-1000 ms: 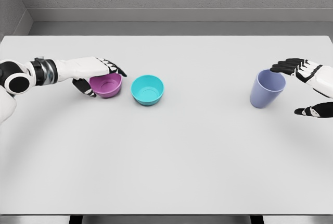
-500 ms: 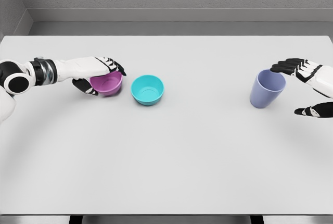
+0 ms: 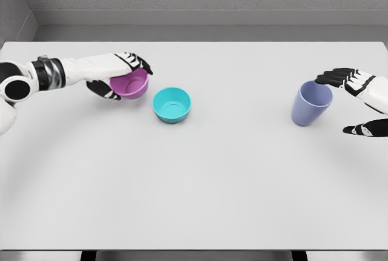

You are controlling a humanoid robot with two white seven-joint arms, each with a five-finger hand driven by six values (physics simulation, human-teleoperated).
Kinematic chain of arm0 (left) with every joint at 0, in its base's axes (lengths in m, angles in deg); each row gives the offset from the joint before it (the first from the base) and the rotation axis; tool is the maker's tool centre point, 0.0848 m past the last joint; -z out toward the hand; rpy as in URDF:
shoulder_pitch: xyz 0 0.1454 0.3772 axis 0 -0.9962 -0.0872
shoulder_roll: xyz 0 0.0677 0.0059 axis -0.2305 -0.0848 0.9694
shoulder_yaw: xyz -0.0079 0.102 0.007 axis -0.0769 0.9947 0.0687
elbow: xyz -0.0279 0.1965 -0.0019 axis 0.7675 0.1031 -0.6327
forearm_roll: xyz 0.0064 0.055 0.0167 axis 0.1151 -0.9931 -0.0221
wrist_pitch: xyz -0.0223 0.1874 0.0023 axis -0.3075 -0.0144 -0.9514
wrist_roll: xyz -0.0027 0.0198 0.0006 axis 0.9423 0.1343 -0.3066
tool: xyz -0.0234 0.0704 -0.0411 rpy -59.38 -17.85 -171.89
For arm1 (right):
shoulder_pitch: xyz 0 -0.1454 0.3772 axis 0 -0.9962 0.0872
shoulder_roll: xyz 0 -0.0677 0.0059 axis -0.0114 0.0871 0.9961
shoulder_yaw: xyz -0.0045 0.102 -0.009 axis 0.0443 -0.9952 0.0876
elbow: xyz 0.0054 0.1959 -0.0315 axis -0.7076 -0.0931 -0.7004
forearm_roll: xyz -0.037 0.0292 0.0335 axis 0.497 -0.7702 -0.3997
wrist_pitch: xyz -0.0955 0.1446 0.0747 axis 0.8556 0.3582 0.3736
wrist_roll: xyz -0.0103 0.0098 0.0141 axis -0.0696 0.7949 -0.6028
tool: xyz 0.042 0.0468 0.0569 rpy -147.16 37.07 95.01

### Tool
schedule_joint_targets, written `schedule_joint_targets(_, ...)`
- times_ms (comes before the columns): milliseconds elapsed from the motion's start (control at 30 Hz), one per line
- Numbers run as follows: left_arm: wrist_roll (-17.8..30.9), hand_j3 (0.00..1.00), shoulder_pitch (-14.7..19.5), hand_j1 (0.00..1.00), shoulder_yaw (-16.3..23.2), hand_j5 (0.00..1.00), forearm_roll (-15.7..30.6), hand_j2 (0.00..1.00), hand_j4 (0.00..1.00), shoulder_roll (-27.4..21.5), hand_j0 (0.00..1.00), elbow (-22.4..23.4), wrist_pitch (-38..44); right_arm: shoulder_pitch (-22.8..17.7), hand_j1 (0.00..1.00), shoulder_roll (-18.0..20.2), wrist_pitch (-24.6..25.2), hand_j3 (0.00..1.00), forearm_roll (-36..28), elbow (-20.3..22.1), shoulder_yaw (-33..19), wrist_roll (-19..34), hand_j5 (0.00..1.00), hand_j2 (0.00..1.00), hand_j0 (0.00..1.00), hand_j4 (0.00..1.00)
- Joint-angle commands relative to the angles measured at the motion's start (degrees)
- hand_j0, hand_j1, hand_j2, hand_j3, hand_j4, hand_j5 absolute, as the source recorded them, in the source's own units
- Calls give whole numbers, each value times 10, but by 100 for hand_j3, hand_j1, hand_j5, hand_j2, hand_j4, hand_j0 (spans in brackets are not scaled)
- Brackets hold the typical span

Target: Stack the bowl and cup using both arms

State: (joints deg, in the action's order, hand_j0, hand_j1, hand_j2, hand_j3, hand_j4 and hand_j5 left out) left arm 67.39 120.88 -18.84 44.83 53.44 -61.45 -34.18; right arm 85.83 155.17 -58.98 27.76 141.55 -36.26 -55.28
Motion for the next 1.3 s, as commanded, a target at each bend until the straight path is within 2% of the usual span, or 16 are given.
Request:
schedule_joint_targets(0,-1,50,0,50,-1,50,19,50,50,2,50,-30,2,0,100,1,0,100,-4,0,0,0,100,100,100,100)
schedule_joint_targets(200,-1,50,2,50,5,50,19,50,50,42,50,-45,2,0,100,1,0,100,-4,0,0,0,100,100,100,100)
schedule_joint_targets(367,-1,50,0,50,11,50,14,50,50,52,50,-61,2,0,100,1,0,100,-4,0,-1,0,100,100,100,100)
schedule_joint_targets(467,-1,50,-1,50,32,50,12,50,50,52,50,-62,2,0,100,1,0,100,-4,0,0,0,100,100,100,100)
schedule_joint_targets(933,-1,52,-7,52,47,52,5,52,52,51,52,-58,2,0,100,1,0,100,-4,0,0,0,100,100,100,100)
schedule_joint_targets(967,-1,54,-7,54,47,54,5,54,54,51,54,-58,2,0,100,1,0,100,-4,0,0,0,100,100,100,100)
schedule_joint_targets(1033,-1,70,-7,70,47,70,5,70,70,51,70,-58,2,0,100,1,0,100,-4,0,0,0,100,100,100,100)
schedule_joint_targets(1067,-1,87,-7,87,47,87,5,87,87,51,87,-58,2,0,100,1,0,100,-4,0,0,0,100,100,100,100)
schedule_joint_targets(1100,-1,97,-7,97,47,97,5,97,97,51,97,-58,2,0,100,1,0,100,-4,0,0,0,100,100,100,100)
schedule_joint_targets(1267,-1,100,-7,100,47,100,5,100,100,50,100,-58,2,0,100,1,0,100,-4,0,0,0,100,100,100,100)
